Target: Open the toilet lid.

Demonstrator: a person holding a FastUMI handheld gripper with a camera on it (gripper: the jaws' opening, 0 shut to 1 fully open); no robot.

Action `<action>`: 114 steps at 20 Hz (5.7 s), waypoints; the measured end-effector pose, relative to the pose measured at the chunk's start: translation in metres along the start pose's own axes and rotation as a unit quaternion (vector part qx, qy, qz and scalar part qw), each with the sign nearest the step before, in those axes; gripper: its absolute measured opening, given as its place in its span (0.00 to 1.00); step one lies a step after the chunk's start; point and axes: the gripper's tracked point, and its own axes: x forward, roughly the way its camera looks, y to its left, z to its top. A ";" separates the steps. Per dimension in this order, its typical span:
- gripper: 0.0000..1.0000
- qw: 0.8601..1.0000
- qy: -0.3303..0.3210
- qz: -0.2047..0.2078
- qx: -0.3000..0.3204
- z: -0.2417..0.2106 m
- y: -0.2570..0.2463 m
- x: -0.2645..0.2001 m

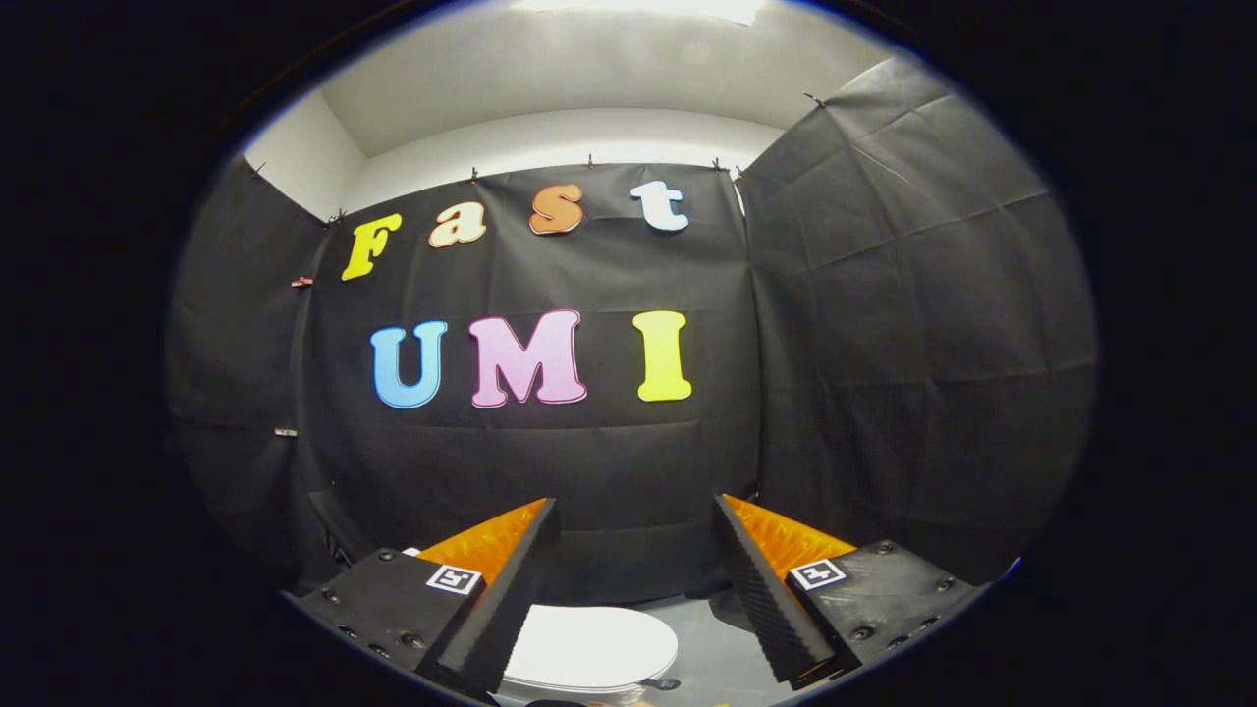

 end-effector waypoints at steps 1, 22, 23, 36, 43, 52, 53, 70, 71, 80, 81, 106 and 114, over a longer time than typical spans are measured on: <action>0.98 1.000 0.002 -0.001 0.003 -0.003 0.000 0.002; 0.98 0.958 0.174 -0.120 0.192 -0.276 -0.099 0.069; 0.98 0.953 0.185 -0.124 0.205 -0.293 -0.103 0.069; 0.97 0.863 0.271 -0.181 0.386 -0.466 -0.134 0.058; 0.92 0.812 0.281 -0.184 0.477 -0.523 -0.129 0.052; 0.82 0.772 0.271 -0.180 0.546 -0.560 -0.112 0.056; 0.82 0.770 0.268 -0.176 0.552 -0.563 -0.109 0.056; 0.05 0.734 0.245 -0.154 0.615 -0.586 -0.102 0.061; 0.05 0.741 0.250 -0.153 0.604 -0.584 -0.100 0.062; 0.05 0.817 0.295 -0.146 0.473 -0.519 -0.081 0.078; 0.05 0.829 0.296 -0.143 0.452 -0.507 -0.078 0.080; 0.05 0.970 0.226 -0.088 0.029 -0.289 0.123 0.091; 0.05 0.979 0.179 -0.058 -0.083 -0.256 0.215 0.081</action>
